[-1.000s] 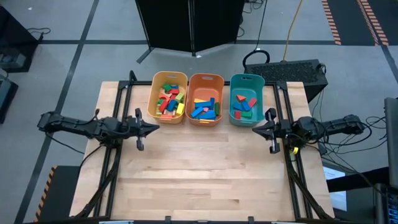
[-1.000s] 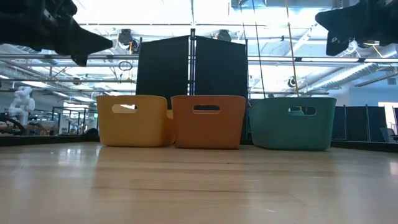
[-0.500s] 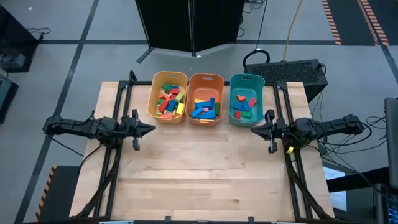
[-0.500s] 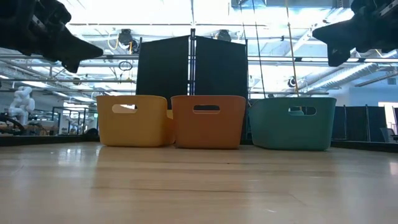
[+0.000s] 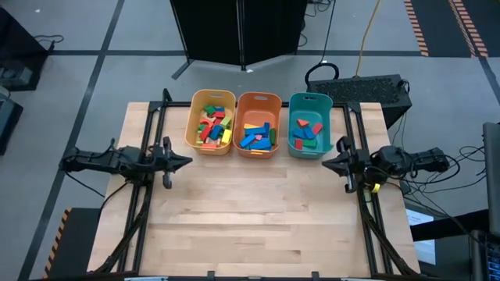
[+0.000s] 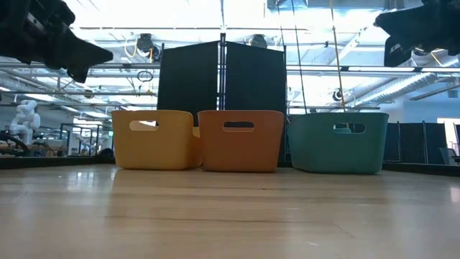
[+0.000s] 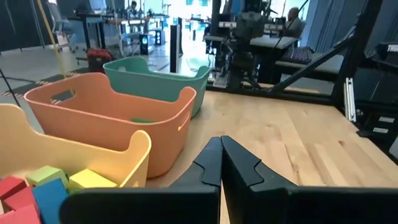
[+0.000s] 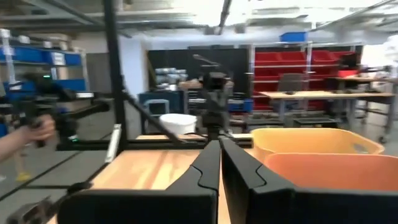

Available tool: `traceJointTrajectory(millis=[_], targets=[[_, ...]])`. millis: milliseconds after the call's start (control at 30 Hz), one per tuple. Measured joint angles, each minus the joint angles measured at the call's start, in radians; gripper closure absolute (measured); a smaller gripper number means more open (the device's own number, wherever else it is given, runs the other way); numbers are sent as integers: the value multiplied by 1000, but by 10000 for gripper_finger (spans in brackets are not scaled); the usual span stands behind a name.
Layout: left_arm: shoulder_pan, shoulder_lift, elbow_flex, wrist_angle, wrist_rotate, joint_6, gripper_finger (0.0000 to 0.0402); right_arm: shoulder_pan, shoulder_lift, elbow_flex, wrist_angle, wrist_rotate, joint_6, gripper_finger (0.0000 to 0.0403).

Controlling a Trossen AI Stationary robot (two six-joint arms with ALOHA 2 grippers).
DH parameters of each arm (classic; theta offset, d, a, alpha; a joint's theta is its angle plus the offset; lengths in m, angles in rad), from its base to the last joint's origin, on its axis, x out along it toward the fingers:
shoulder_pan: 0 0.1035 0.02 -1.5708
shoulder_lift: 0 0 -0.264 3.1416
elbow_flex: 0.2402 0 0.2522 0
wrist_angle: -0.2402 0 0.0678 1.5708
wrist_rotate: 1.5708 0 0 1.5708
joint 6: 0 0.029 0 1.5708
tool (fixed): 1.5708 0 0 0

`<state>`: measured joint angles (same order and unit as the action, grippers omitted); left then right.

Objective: Sort blocks by size
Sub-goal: Return to Home Position

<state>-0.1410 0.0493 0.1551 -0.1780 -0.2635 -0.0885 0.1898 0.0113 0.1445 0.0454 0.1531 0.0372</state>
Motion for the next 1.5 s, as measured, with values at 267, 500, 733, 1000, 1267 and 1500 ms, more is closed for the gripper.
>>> traceJointTrajectory(millis=[267,500,733,1000,1267,1500], targets=[[0,-49,-78,48,7,15,402,0,0,-69,65,-33,-7,403],[0,-50,-96,75,12,16,402,0,0,-127,115,-45,-7,403],[0,-49,-97,74,12,40,402,-1,0,-131,103,-45,2,403],[0,-49,-110,117,21,72,402,-1,0,-131,66,-46,-1,403],[2,-49,-111,117,30,95,402,-1,0,-130,65,-55,-4,403],[2,-49,-146,210,82,99,402,-1,0,-130,7,-54,-21,403]])
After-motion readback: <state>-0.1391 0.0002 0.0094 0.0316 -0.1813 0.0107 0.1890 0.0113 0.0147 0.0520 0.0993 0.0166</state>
